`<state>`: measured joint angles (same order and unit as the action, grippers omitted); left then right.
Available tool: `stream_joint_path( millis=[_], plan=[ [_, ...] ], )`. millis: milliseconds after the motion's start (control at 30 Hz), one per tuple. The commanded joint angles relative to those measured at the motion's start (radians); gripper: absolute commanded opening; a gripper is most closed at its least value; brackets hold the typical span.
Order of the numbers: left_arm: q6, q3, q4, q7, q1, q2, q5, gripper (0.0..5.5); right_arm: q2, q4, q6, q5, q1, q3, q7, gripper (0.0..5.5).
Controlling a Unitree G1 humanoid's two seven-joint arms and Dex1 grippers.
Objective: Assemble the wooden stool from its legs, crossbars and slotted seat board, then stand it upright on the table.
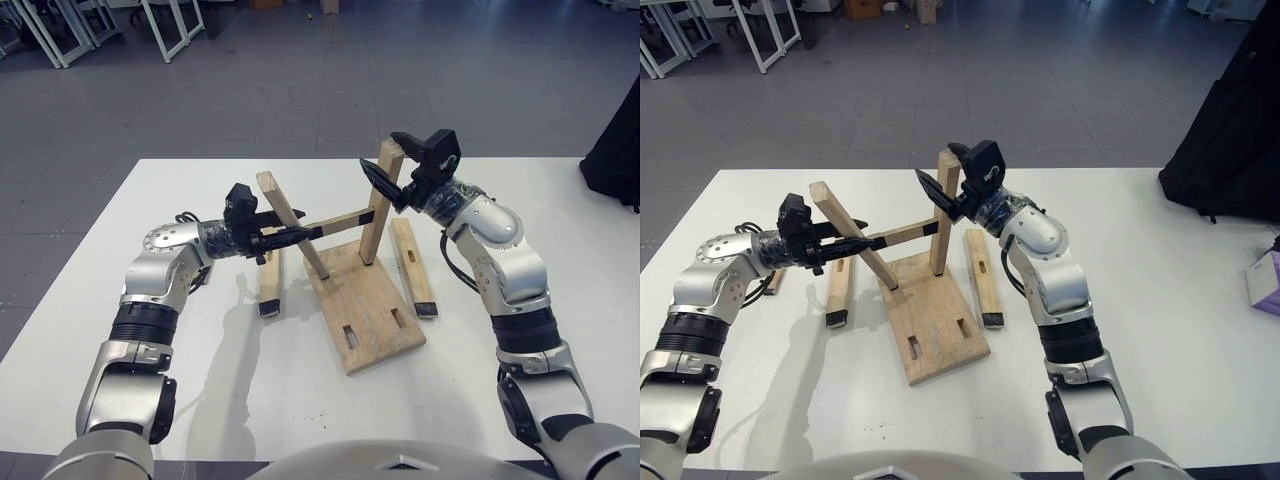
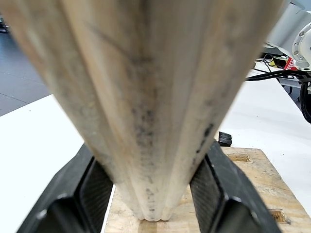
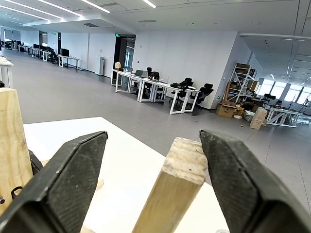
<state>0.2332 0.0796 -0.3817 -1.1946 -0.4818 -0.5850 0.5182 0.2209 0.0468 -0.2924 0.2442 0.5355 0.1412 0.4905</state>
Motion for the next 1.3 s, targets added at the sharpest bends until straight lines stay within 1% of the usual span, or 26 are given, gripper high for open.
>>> stream_joint_path(
  millis=[33, 100, 200, 267, 333, 500, 533, 567, 667, 767, 900, 1033, 1167, 1300],
  plan=[
    [0.066, 0.092, -0.051, 0.064, -0.007, 0.089, -0.106, 2.03, -0.055, -0.077, -0.136, 0.073, -0.110, 0.246, 0.254, 3.43],
    [0.033, 0.071, 0.009, 0.075, 0.047, 0.082, -0.093, 2.03, -0.047, -0.071, -0.123, 0.074, -0.119, 0.216, 0.231, 3.43],
    [0.006, 0.035, 0.096, 0.135, 0.125, 0.060, -0.100, 2.03, -0.024, -0.038, -0.109, 0.093, -0.141, 0.156, 0.189, 3.43],
    [0.021, 0.039, 0.147, 0.168, 0.156, 0.020, -0.136, 2.03, -0.010, -0.025, -0.103, 0.106, -0.147, 0.114, 0.156, 3.43],
    [0.028, 0.044, 0.169, 0.166, 0.165, -0.010, -0.152, 2.03, 0.006, -0.037, -0.078, 0.103, -0.139, 0.068, 0.116, 3.43],
    [0.048, 0.053, 0.153, 0.165, 0.137, -0.022, -0.153, 2.03, 0.019, -0.111, -0.031, 0.092, -0.089, -0.026, 0.053, 3.43],
    [0.064, 0.052, 0.158, 0.154, 0.133, -0.026, -0.138, 2.40, 0.017, -0.116, -0.025, 0.089, -0.083, -0.031, 0.047, 3.43],
    [0.083, 0.045, 0.160, 0.148, 0.123, -0.026, -0.120, 2.62, 0.011, -0.116, -0.021, 0.087, -0.082, -0.032, 0.042, 3.43],
    [0.102, 0.015, 0.145, 0.158, 0.088, -0.012, -0.121, 3.03, -0.007, -0.106, -0.018, 0.081, -0.089, -0.033, 0.033, 3.43],
    [0.111, -0.012, 0.155, 0.185, 0.079, -0.012, -0.126, 3.58, -0.011, -0.089, -0.017, 0.076, -0.101, -0.041, 0.026, 3.43],
    [0.130, -0.053, 0.203, 0.223, 0.101, -0.017, -0.122, 4.28, 0.031, -0.015, -0.051, 0.082, -0.145, -0.067, 0.043, 3.43],
    [0.092, -0.048, 0.131, 0.306, 0.062, 0.023, -0.183, 4.81, 0.054, 0.027, -0.078, 0.076, -0.188, -0.055, 0.062, 3.43],
    [0.039, -0.028, 0.040, 0.333, 0.041, 0.053, -0.241, 5.47, 0.053, 0.032, -0.085, 0.065, -0.188, -0.051, 0.065, 3.43],
    [-0.013, -0.025, -0.030, 0.365, 0.020, 0.073, -0.291, 5.49, 0.056, 0.030, -0.084, 0.063, -0.187, -0.056, 0.064, 3.43]
  ],
)
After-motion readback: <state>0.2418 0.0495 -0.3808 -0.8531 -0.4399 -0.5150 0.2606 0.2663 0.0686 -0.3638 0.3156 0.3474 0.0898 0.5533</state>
